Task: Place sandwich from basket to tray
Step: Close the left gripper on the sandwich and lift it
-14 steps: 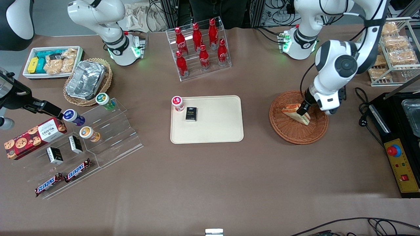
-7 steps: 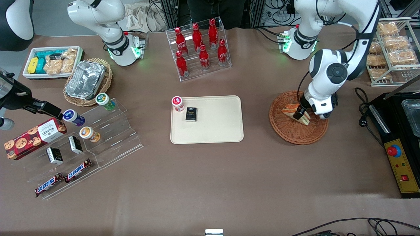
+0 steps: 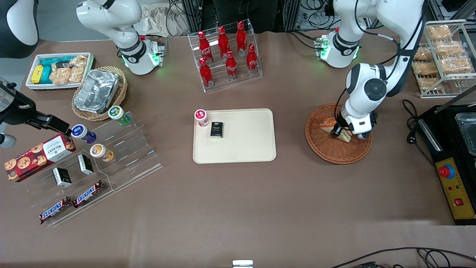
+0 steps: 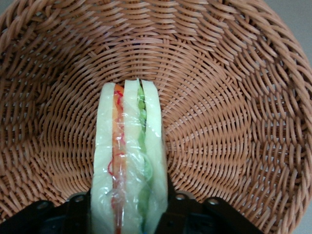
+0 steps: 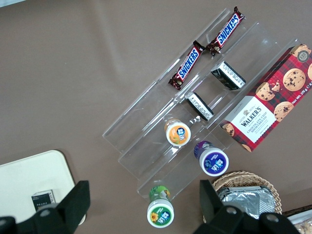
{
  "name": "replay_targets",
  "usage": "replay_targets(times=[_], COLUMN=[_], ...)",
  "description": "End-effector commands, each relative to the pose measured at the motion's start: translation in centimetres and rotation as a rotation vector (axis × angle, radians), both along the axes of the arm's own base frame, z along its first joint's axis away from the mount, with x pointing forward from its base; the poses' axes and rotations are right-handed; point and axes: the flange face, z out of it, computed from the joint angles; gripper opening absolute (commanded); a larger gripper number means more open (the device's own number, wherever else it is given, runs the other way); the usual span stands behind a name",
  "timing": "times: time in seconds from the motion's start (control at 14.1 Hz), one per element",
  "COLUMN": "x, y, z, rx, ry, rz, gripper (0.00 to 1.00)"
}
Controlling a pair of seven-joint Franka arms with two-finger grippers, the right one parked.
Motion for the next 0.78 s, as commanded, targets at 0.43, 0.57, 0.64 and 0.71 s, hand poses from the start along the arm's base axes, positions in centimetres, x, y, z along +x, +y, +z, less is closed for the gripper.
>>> replay_targets(times=[0.43, 0.57, 0.64, 0.71], x=[4.3, 5.4, 5.9, 6.1], y=[-1.2, -1.6, -1.7, -1.7], z=[12.6, 17.6, 19.7, 21.6], rx=[0.004, 0.006, 0.008, 0.010], ry=[-0.016, 0.020, 0.044, 0.079], rz=[-0.017, -0.073, -0.108, -0.144], gripper=[0.00, 0.00, 0.00, 0.00])
